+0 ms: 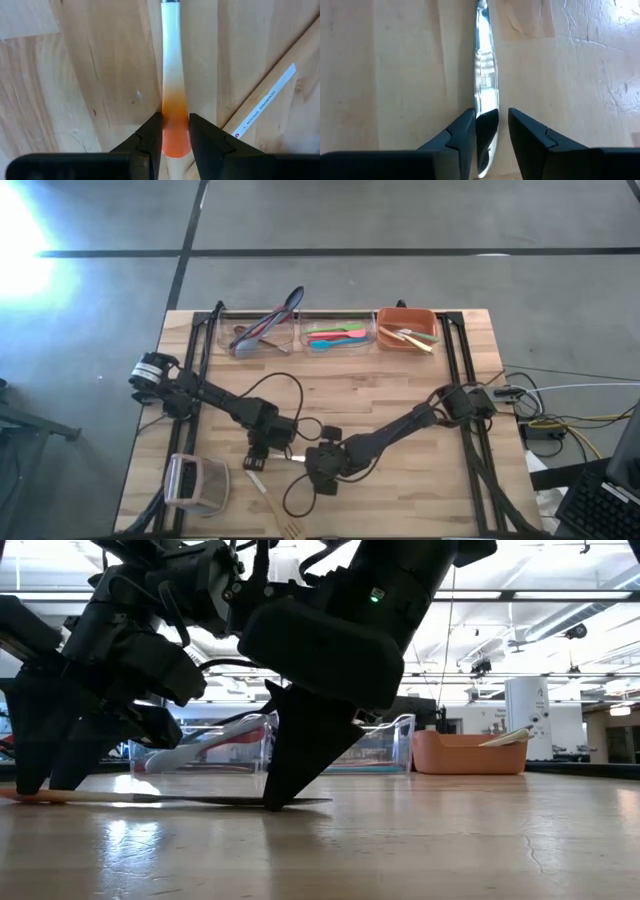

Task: Pick & Place Kitchen Items
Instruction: Put the orange knife into the orange bin

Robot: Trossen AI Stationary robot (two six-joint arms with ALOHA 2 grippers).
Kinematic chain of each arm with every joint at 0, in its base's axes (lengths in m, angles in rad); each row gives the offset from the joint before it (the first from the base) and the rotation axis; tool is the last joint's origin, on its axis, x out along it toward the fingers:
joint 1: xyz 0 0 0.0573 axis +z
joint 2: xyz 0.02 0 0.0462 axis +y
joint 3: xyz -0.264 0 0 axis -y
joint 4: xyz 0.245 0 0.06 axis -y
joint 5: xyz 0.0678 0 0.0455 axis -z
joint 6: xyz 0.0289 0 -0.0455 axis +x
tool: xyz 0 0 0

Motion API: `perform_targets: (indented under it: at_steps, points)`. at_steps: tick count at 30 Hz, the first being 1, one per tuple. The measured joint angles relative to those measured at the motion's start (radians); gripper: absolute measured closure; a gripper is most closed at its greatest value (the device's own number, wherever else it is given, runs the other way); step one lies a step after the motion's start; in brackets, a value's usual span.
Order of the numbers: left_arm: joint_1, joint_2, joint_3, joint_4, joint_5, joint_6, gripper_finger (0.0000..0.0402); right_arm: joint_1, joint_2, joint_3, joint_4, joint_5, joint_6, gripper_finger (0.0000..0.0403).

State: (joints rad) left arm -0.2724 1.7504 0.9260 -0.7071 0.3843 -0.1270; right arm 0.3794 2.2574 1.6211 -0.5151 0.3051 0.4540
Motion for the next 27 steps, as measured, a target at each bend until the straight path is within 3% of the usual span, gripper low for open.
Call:
perform_targets:
  at_steps: [11, 20, 27]
  points:
    - [0.003, 0.0, 0.0, 0.0, 0.014, 0.018, 0.0307, -0.015, -0.003, 0.0, -0.001, -0.086, -0.016, 0.0386]
    - [0.004, 0.0, 0.0, 0.002, 0.02, 0.021, 0.0307, -0.028, -0.004, 0.0, 0.001, -0.209, -0.012, 0.0394]
    - [0.004, 0.0, 0.0, 0.003, 0.022, 0.023, 0.0307, -0.03, -0.004, -0.001, 0.016, -0.192, -0.012, 0.0387]
